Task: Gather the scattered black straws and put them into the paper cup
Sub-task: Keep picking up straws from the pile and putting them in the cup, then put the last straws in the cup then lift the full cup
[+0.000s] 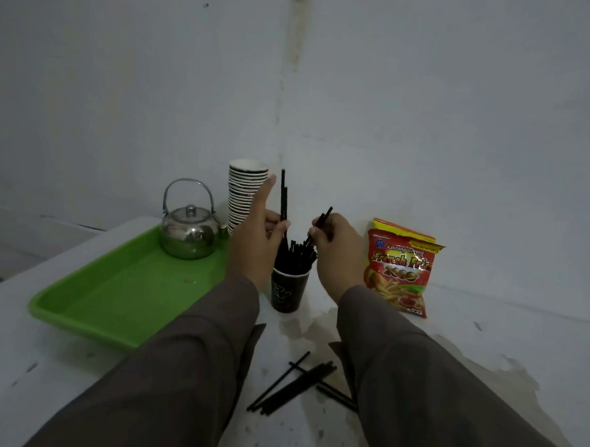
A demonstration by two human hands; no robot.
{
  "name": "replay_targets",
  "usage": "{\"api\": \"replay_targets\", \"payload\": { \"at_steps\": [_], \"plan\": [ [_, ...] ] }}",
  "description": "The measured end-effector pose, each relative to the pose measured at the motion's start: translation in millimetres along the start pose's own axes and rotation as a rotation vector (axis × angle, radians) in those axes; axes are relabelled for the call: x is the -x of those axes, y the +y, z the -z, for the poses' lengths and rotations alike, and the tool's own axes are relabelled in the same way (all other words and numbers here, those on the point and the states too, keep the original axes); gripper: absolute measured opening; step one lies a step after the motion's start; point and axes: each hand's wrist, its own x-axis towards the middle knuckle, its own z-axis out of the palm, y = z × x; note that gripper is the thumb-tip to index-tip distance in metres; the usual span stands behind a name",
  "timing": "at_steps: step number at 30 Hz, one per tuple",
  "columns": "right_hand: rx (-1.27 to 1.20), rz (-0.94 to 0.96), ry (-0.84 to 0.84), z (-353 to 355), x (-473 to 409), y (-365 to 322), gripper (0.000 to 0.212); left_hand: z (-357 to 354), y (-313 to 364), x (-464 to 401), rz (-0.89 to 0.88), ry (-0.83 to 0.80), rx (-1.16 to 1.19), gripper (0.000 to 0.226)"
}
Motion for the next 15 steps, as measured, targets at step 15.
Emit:
{"api": "replay_targets", "payload": {
  "at_steps": [15],
  "plan": [
    [0.418,0.123,-0.109,-22,13,28,0.03,-16,-32,35,-0.068,-0.203,-0.335,0.078]
  ]
}}
